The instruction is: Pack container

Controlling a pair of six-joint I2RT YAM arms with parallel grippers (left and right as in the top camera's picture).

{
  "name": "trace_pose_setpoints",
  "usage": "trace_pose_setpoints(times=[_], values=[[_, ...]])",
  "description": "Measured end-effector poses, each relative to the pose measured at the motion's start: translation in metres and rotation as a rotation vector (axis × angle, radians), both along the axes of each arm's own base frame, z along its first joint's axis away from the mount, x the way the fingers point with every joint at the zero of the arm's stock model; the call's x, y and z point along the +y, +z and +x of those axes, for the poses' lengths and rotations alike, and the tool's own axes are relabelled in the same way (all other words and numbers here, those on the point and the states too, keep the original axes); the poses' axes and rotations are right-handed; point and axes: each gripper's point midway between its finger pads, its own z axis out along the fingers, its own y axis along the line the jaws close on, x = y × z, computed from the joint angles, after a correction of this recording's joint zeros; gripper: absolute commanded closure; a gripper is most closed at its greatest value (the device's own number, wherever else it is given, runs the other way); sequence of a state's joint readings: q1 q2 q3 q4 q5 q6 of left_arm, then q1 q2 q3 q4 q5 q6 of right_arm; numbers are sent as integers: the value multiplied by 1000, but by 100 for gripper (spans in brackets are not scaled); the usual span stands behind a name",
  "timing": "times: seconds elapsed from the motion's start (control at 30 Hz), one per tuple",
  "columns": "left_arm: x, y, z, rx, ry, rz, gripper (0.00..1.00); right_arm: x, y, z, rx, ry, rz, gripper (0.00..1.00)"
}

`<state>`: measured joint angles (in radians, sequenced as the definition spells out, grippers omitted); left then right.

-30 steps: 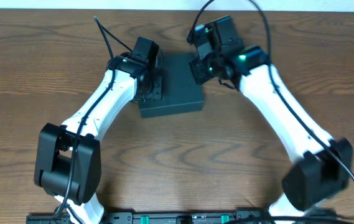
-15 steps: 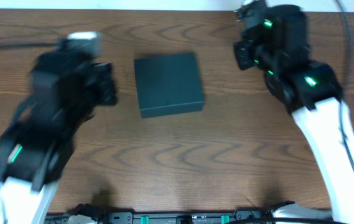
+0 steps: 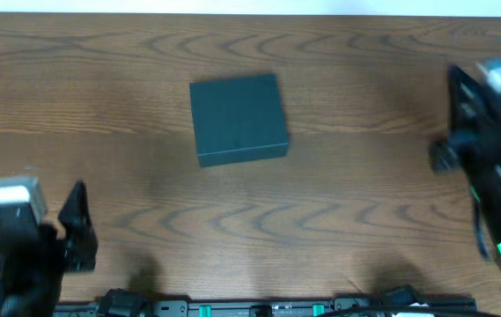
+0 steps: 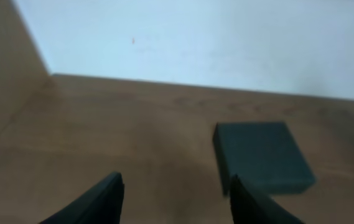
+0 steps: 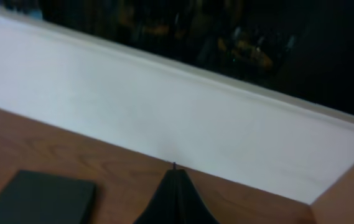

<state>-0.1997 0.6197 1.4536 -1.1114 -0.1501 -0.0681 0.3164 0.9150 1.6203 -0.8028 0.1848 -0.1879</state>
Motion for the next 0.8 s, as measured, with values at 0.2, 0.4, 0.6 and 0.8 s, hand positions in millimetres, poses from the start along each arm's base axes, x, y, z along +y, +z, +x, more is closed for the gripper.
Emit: trace_pose_setpoints(times=[0.2, 0.4, 0.6, 0.8], values=[[9, -20, -30, 53, 17, 7, 1, -24, -6, -69, -5, -10, 42, 1], [10, -35, -38, 124, 17, 23, 1, -30, -22, -88, 42, -10, 29, 1], [11, -43, -42, 160, 17, 30, 2, -31, -40, -91, 111, -12, 6, 1], [11, -45, -43, 167, 17, 32, 1, -29, -54, -94, 172, 4, -11, 1]])
